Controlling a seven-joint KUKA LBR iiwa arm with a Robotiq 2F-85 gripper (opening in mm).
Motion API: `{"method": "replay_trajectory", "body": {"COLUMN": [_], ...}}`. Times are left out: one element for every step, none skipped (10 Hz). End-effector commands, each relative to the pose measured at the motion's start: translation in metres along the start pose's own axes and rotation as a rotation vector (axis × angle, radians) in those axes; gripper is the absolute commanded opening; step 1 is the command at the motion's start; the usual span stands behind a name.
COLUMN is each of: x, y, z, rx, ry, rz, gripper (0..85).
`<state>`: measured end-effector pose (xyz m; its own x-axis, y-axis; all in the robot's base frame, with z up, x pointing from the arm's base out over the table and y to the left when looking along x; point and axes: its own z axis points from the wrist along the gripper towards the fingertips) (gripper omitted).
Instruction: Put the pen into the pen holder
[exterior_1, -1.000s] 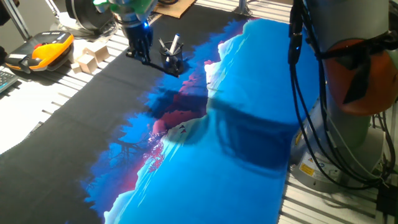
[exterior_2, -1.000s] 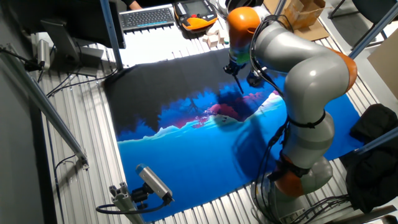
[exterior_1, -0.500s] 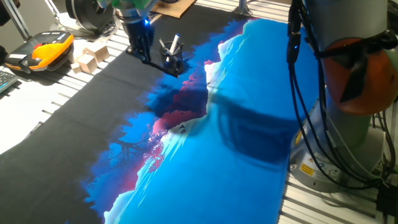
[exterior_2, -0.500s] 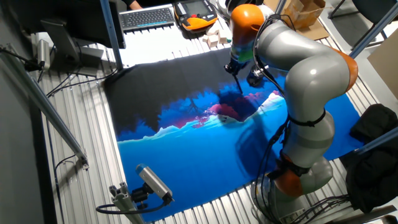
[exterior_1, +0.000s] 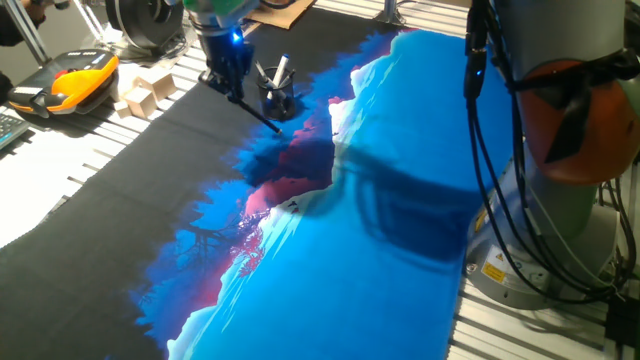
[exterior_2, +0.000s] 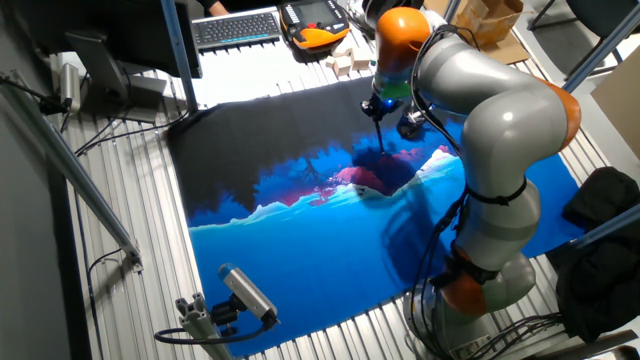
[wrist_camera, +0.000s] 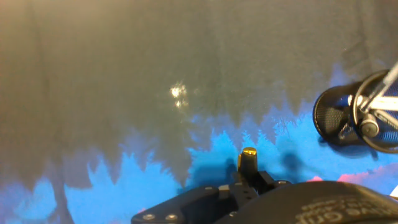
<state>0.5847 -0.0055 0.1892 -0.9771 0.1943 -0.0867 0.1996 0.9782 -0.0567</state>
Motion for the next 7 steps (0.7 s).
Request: {"method": "replay_trajectory", "body": {"x": [0.0, 0.0, 0.0, 0.0, 0.0, 0.0, 0.0], "y": [-0.0001, -0.0001, -0.0001, -0.0001, -0.0001, -0.0001, -0.0001], "z": [-0.0001, -0.0001, -0.0001, -0.0001, -0.0001, -0.0001, -0.0001], "rx": [0.014, 0.018, 0.033, 0.038, 0.044, 0.045, 0.047], "ry": [-0.012, -0.01, -0.008, -0.008, -0.007, 0.016, 0.004], "rz": [0.023, 0.038, 0.045, 0.052, 0.049, 0.037, 0.054], "gripper": [0.0, 0.0, 0.0, 0.0, 0.0, 0.0, 0.0]}}
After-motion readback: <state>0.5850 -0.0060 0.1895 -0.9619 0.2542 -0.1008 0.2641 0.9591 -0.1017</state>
